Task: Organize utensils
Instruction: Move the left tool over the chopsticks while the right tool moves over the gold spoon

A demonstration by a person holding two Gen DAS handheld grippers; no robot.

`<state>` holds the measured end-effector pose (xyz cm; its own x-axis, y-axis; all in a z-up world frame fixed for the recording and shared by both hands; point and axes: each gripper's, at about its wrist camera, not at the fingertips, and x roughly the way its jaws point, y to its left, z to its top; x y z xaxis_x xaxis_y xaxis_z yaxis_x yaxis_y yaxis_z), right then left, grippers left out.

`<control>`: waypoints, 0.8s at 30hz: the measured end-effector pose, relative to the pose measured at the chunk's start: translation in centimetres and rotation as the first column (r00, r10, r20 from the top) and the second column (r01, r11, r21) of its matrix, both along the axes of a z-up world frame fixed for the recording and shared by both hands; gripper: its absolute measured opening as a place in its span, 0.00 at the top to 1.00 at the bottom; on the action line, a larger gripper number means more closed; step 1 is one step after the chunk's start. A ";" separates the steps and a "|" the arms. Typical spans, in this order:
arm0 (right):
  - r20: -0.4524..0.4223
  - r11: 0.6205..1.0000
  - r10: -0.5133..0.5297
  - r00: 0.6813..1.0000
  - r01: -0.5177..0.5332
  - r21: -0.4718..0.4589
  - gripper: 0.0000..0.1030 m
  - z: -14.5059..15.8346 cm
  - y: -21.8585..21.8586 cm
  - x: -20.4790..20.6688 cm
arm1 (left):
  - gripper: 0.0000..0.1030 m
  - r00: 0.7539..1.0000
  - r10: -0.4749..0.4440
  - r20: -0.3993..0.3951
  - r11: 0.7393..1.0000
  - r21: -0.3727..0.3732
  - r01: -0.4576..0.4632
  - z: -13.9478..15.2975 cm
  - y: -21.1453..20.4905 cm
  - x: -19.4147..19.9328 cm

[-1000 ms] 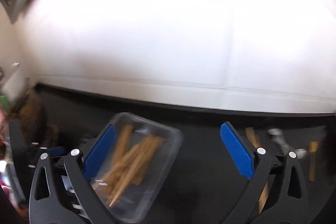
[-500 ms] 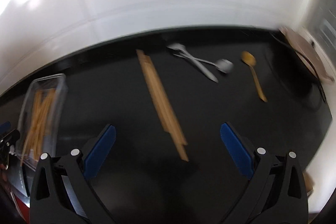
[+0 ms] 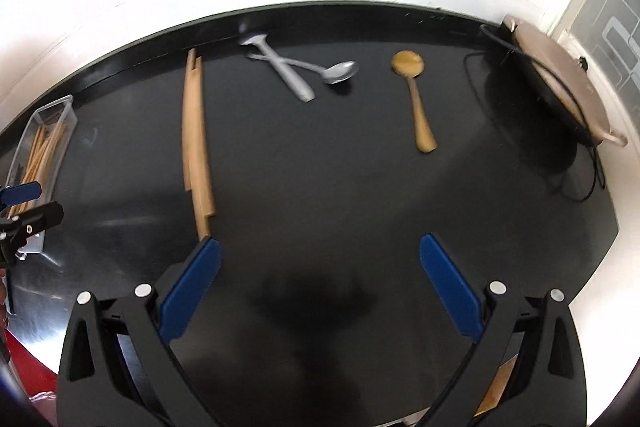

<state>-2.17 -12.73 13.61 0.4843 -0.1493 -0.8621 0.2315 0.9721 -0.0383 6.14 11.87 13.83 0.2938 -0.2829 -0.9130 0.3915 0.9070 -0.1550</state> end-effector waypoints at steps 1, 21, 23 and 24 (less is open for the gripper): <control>0.003 1.000 0.003 1.000 -0.003 -0.002 0.06 0.2 -0.5 0.1 | 0.06 1.000 0.001 0.000 1.000 0.004 -0.001 0.1 -0.9 -0.1; -0.048 0.991 0.128 0.991 -0.126 0.034 0.06 -2.4 -14.7 4.0 | 0.06 0.943 0.328 -0.059 0.944 0.062 -0.324 -2.7 -7.3 3.0; -0.054 0.989 0.148 0.988 -0.146 0.033 0.06 -2.6 -15.0 4.4 | 0.06 0.932 0.355 -0.075 0.934 0.065 -0.351 -3.2 -7.6 3.1; -0.058 0.986 0.163 0.985 -0.161 0.037 0.06 -2.6 -15.1 4.8 | 0.06 0.929 0.362 -0.080 0.931 0.070 -0.357 -3.4 -7.8 3.2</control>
